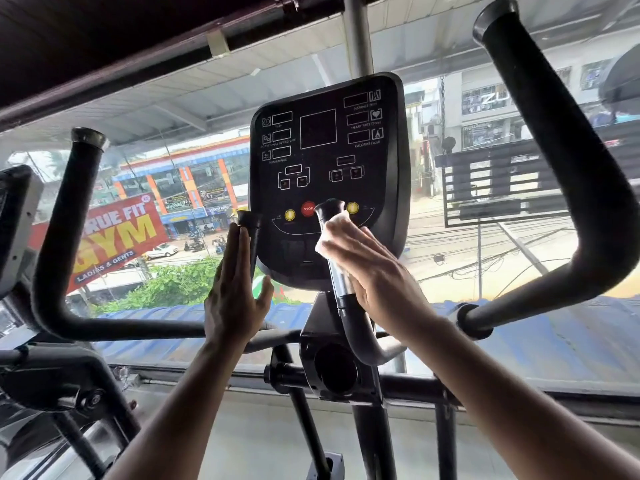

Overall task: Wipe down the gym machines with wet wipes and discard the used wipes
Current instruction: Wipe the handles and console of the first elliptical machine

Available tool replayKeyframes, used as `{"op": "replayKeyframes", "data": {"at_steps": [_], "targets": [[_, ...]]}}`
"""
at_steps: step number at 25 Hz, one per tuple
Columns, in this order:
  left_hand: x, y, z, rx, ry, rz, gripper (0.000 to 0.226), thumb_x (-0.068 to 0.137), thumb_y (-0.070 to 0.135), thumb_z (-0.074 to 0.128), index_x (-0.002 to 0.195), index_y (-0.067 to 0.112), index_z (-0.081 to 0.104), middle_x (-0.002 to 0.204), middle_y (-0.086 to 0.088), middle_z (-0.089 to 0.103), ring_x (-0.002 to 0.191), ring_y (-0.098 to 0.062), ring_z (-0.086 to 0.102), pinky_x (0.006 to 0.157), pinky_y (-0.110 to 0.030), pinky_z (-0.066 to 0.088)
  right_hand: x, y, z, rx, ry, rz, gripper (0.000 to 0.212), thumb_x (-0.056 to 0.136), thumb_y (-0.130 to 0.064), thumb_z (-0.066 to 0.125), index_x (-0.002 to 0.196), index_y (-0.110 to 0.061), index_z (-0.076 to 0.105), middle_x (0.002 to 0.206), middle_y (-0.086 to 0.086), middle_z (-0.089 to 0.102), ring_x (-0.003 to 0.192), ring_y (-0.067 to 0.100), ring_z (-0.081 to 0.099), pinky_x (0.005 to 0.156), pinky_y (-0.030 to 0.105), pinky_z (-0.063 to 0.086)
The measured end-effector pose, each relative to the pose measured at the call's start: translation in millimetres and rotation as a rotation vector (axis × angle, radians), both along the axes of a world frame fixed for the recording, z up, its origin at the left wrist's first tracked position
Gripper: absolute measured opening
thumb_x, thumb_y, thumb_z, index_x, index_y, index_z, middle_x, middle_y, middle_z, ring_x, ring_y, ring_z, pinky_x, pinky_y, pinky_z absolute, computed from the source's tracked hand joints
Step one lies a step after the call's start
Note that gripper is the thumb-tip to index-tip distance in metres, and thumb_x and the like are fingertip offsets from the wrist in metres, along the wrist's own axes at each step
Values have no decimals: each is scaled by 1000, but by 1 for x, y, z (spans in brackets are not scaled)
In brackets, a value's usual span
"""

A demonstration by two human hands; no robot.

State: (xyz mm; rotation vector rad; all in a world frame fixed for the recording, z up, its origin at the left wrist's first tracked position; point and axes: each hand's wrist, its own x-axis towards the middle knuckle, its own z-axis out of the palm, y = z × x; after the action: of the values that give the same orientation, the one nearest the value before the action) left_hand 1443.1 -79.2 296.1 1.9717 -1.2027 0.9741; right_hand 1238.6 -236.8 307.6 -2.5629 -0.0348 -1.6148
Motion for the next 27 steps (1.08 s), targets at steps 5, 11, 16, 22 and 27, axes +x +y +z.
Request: {"op": "replayKeyframes", "data": {"at_steps": [5,11,16,22,27], "targets": [[0,3,1,-4,-7,-9,96,90,17,74,166,16,15,174,2,10,145,-34,45,83,-46,59,-32,24,-46,-2,55,89,31,106,-10,52,134,-3,65,148,8,56,148,19,40,116,43,42],[1,3,5,59,29,-27,96,93,25,72,167,20,10,175,5,4,149,-32,39,83,-49,61,-72,28,-92,344,-163,122,33,95,6,63,126,-5,70,133,-2,67,125,10,63,103,30,53],[-26,-2,18,52,-9,-44,81,97,57,51,164,24,21,175,1,4,161,-22,5,126,-59,14,-113,24,-95,652,-253,-39,20,97,-13,62,111,-22,74,108,-17,74,101,1,70,84,26,59],[-80,-61,59,383,-465,-331,55,103,56,43,144,22,56,164,-10,37,158,-29,19,126,-65,8,-61,38,-67,724,-235,15,8,98,-21,69,102,-22,75,99,-16,71,96,4,68,85,32,58],[-70,-78,40,207,-417,-461,46,100,40,43,122,11,70,148,-14,55,155,-35,26,122,-67,17,-45,50,-97,558,-259,44,14,99,-5,66,108,-9,75,112,-4,73,106,2,68,88,24,56]]}}
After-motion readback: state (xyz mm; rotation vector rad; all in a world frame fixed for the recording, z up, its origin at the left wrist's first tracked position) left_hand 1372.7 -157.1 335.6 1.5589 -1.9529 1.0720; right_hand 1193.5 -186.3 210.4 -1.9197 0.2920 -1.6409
